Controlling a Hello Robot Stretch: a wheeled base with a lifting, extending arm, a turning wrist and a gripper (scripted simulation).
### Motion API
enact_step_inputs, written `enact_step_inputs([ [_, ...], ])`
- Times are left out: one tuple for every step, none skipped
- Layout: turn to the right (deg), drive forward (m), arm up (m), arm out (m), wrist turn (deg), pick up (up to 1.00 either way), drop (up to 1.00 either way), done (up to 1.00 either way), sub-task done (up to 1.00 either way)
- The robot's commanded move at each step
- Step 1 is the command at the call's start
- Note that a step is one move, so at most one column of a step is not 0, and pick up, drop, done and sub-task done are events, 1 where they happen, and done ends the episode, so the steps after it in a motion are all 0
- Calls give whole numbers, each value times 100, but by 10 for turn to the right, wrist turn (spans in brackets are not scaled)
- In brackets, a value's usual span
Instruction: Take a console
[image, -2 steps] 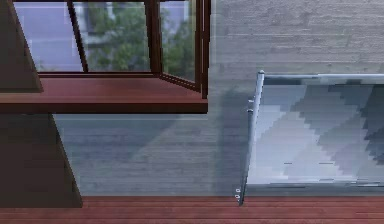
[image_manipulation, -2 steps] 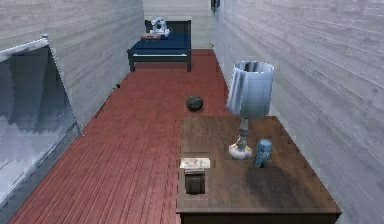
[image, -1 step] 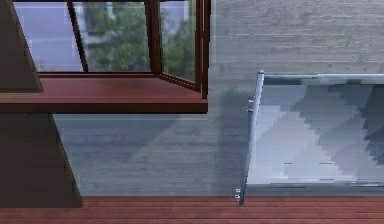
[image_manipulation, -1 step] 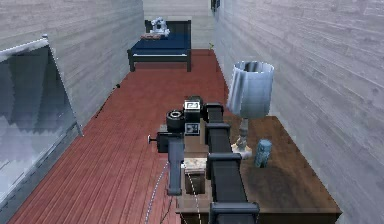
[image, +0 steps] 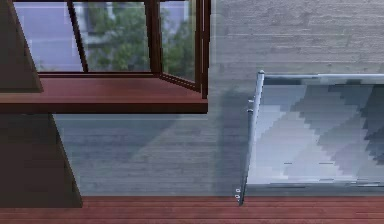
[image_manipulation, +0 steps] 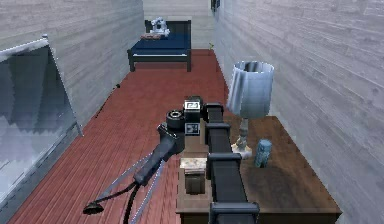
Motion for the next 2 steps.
enact_step_inputs([
  [0, 0, 0, 0, 450, 0, 0, 0, 0],
  [0, 0, 0, 0, 450, 0, 0, 0, 0],
])
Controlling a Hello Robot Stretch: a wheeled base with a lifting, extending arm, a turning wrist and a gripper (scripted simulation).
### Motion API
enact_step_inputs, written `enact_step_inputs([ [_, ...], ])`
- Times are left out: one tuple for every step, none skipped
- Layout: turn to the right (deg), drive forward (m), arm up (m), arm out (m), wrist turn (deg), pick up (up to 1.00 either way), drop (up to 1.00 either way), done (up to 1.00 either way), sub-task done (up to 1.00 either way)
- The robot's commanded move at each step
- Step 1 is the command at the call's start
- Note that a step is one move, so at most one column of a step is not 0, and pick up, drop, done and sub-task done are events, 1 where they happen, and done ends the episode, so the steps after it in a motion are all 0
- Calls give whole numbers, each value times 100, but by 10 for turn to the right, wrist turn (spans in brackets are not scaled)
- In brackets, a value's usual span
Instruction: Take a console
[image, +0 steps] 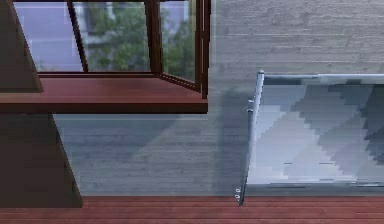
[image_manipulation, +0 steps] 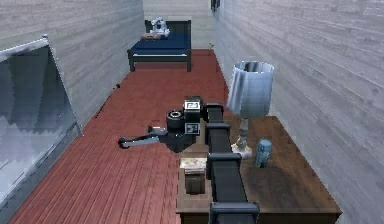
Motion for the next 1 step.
enact_step_inputs([
  [0, 0, 0, 0, 450, 0, 0, 0, 0],
])
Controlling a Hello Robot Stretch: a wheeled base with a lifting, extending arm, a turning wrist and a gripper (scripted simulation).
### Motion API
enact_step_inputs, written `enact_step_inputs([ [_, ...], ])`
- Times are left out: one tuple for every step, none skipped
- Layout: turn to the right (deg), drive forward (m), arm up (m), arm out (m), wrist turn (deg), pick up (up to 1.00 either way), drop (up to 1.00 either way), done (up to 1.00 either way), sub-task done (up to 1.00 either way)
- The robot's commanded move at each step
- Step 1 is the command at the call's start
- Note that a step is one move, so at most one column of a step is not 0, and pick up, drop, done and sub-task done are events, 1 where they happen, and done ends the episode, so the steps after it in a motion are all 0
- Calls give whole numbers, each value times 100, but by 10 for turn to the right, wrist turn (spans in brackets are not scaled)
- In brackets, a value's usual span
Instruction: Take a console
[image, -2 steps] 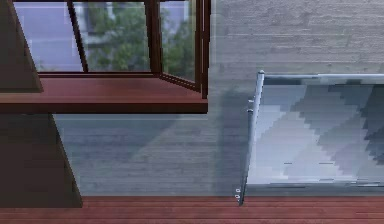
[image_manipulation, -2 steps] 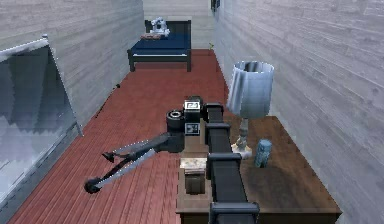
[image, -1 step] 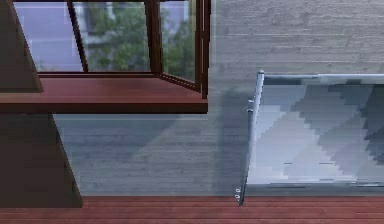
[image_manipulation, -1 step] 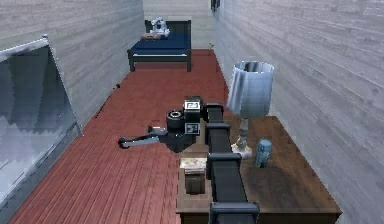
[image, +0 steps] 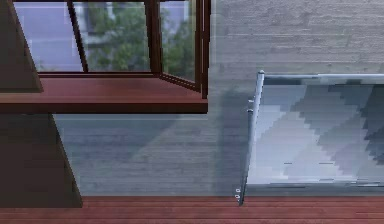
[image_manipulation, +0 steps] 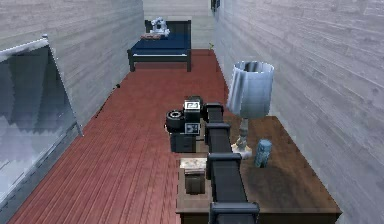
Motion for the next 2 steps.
enact_step_inputs([
  [0, 0, 0, 0, 30, 0, 0, 0, 0],
  [0, 0, -30, 0, 0, 0, 0, 0, 0],
])
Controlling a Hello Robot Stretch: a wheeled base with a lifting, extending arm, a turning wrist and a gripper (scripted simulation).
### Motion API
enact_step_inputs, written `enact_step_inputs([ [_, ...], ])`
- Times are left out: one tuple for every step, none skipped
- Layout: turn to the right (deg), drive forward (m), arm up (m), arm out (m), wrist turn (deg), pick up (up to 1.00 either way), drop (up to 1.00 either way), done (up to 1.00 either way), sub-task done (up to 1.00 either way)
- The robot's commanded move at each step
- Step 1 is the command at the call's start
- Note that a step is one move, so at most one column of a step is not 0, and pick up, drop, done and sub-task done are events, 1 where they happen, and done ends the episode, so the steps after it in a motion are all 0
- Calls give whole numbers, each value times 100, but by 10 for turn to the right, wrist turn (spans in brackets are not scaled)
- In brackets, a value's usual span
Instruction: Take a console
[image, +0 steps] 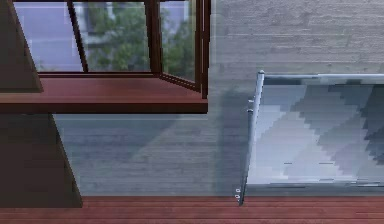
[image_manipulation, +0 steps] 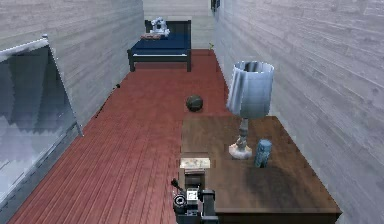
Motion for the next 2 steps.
enact_step_inputs([
  [0, 0, 0, 0, 0, 100, 0, 0, 0],
  [0, 0, 10, 0, 0, 0, 0, 0, 0],
])
